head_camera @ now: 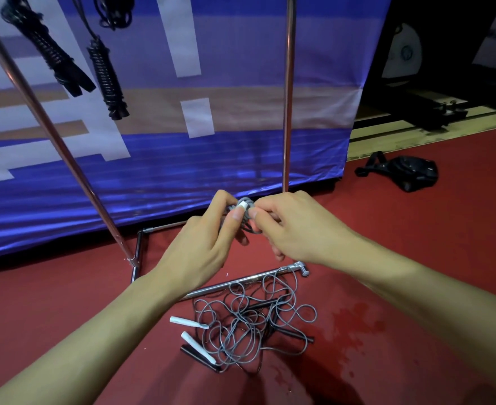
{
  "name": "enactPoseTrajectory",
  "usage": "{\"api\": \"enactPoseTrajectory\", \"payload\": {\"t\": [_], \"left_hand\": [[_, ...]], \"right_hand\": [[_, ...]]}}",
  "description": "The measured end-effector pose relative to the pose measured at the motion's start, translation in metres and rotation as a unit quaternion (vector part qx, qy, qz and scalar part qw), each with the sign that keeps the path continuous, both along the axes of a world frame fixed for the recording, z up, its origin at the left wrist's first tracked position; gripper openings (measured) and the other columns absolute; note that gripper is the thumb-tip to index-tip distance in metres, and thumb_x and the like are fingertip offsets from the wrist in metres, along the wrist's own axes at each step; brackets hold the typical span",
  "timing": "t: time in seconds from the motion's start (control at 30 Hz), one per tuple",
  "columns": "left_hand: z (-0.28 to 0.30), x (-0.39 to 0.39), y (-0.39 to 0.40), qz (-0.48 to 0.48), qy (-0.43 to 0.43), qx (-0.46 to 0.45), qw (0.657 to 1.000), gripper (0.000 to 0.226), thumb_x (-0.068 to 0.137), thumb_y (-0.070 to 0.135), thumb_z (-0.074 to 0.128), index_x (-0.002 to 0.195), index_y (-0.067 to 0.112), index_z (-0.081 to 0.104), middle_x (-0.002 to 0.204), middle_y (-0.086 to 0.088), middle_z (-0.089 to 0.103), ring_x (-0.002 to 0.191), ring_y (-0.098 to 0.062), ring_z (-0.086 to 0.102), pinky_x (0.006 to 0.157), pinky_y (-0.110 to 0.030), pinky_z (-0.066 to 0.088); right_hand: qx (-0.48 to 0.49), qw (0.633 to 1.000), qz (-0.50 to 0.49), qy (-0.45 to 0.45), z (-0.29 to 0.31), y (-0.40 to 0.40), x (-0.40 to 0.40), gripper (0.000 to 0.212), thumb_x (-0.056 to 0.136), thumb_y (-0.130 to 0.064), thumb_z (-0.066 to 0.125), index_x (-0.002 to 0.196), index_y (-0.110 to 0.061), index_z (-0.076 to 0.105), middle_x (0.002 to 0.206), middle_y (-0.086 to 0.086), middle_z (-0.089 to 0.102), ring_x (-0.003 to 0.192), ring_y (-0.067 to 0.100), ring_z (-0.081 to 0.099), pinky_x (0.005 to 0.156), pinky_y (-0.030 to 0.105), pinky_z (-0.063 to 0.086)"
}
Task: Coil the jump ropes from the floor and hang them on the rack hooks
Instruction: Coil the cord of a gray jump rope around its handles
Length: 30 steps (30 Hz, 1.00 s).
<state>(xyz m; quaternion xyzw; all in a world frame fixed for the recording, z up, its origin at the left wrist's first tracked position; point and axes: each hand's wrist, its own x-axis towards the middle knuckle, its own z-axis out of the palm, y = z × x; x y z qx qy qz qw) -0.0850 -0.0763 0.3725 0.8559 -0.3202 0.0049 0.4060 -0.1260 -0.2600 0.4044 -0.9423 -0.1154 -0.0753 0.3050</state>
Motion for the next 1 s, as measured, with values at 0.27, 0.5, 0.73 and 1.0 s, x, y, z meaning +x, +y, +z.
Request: {"api": "enactPoseTrajectory", "payload": {"t": [0.27,0.5,0.73,1.0], "left_hand": [[0.004,-0.002,-0.004,0.04,0.125,-0.094,0.987,0.021,0.11,0.038,0.039,0.101,0.022,0.049,0.07,0.0,0.058,0.053,-0.021,0.05,0.042,-0.021,0.035],[0.009,-0.001,-0.006,0.039,0.164,-0.095,0.981,0.036,0.111,0.028,0.033,0.095,0.005,0.055,0.061,-0.002,0.054,0.041,-0.012,0.045,0.035,-0.019,0.029],[0.01,-0.002,-0.005,0.009,0.211,-0.164,0.964,0.029,0.112,0.032,0.035,0.111,0.02,0.061,0.073,-0.012,0.052,0.054,-0.024,0.044,0.041,-0.022,0.03],[0.015,-0.003,0.002,0.023,0.232,-0.135,0.963,0.034,0.112,0.032,0.035,0.103,0.005,0.054,0.061,-0.004,0.054,0.039,-0.014,0.043,0.036,-0.016,0.025]], "right_hand": [[0.034,0.999,0.008,0.011,-0.006,-0.009,0.005,0.031,0.106,-0.023,0.049,0.081,-0.016,0.067,0.051,-0.004,0.058,0.05,0.007,0.066,0.057,0.013,0.048],[0.083,0.996,0.036,0.021,-0.003,-0.02,0.011,0.016,0.097,-0.033,0.068,0.086,-0.023,0.075,0.084,-0.007,0.071,0.074,-0.002,0.06,0.071,0.015,0.046],[0.23,0.967,0.07,0.084,-0.012,-0.018,0.013,0.01,0.104,-0.021,0.06,0.1,-0.012,0.061,0.075,-0.003,0.068,0.05,0.006,0.044,0.05,0.023,0.038],[0.128,0.99,0.049,-0.038,-0.017,-0.004,0.011,0.016,0.102,-0.022,0.062,0.11,-0.02,0.048,0.069,-0.003,0.066,0.049,0.016,0.06,0.051,0.028,0.051]]}}
